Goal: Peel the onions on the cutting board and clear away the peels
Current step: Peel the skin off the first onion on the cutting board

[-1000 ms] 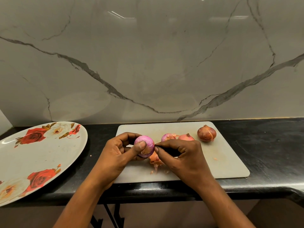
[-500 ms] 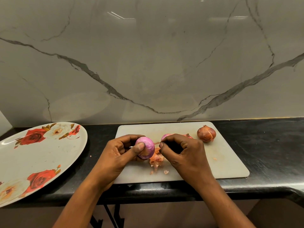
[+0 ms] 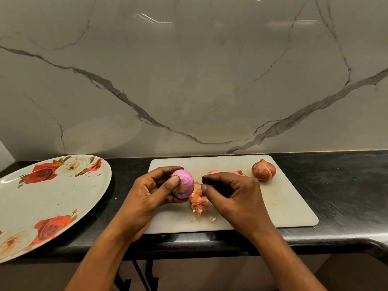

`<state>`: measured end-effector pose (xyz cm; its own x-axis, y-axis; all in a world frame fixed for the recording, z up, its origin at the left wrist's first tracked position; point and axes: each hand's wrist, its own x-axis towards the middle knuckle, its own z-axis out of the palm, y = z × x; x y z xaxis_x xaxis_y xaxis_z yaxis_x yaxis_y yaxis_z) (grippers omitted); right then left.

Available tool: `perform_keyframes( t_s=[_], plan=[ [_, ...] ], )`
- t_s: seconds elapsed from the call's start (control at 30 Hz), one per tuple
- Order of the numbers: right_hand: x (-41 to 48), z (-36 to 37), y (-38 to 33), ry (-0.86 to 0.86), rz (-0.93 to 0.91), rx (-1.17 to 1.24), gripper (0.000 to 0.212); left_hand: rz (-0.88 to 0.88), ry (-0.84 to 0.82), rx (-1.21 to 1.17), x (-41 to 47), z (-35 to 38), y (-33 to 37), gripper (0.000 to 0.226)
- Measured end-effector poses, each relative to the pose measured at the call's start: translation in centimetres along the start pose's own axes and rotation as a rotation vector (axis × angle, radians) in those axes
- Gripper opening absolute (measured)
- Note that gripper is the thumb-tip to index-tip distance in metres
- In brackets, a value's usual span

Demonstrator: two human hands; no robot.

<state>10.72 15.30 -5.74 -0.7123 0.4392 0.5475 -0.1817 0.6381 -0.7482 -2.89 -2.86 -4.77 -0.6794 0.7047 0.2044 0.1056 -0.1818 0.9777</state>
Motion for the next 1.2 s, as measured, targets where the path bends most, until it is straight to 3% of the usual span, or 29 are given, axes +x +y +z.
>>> perform_keyframes(
  t_s=[0.23,0.6,1.2],
  plan=[
    [0.06,-0.16,-0.34,-0.141,-0.021,0.057,0.016,0.008,-0.036,-0.011,-0.08,0.18,0.04,0.038],
    [0.1,-0.25,-0.07,-0.181,-0.01,0.102,0.013,0.015,-0.064,0.022,-0.21,0.03,0.05,0.038],
    [0.32,0.1,0.45,-0.093,0.002,0.079,0.017,0.014,-0.053,0.005,-0.05,-0.07,-0.02,0.04]
  ],
)
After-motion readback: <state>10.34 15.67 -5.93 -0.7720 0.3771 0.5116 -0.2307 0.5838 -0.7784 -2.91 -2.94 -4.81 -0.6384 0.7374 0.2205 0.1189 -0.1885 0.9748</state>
